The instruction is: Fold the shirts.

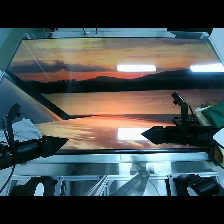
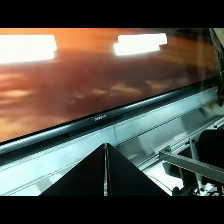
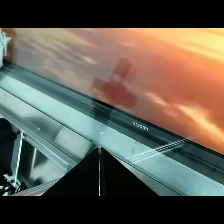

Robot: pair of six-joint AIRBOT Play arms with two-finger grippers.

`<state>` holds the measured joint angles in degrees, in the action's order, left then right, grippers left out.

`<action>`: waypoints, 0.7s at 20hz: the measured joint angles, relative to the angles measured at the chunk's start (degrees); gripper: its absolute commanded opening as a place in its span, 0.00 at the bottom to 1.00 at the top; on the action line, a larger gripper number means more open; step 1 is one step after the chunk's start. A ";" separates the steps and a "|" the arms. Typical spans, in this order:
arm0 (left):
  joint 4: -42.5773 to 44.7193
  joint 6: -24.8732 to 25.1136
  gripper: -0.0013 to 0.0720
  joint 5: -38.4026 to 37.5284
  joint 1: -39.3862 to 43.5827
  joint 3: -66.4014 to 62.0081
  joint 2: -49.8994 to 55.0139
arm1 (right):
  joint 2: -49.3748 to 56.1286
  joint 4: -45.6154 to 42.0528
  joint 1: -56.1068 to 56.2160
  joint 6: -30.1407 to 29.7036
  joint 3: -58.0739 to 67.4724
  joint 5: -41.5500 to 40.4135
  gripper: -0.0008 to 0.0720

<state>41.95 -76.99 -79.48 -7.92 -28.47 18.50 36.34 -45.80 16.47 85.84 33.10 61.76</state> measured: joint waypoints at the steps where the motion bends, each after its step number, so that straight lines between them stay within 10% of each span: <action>1: 0.02 0.00 0.03 0.00 0.00 0.00 0.00 | 0.00 0.00 0.00 0.00 0.00 0.00 0.03; 4: 2.91 0.00 0.12 0.48 -0.22 -1.05 0.00 | 0.00 0.00 0.00 0.00 0.00 0.00 0.03; 6: 10.38 -0.70 1.00 1.16 -1.57 -4.63 0.07 | 0.00 0.00 0.00 0.00 0.00 0.00 0.03; 14: 50.23 -16.85 1.00 3.72 -18.25 -14.95 5.16 | 0.02 0.00 0.00 0.00 0.00 0.00 0.03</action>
<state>92.18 -93.84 -75.77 -26.17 -43.42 23.66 36.36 -45.80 16.47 85.84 33.10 61.76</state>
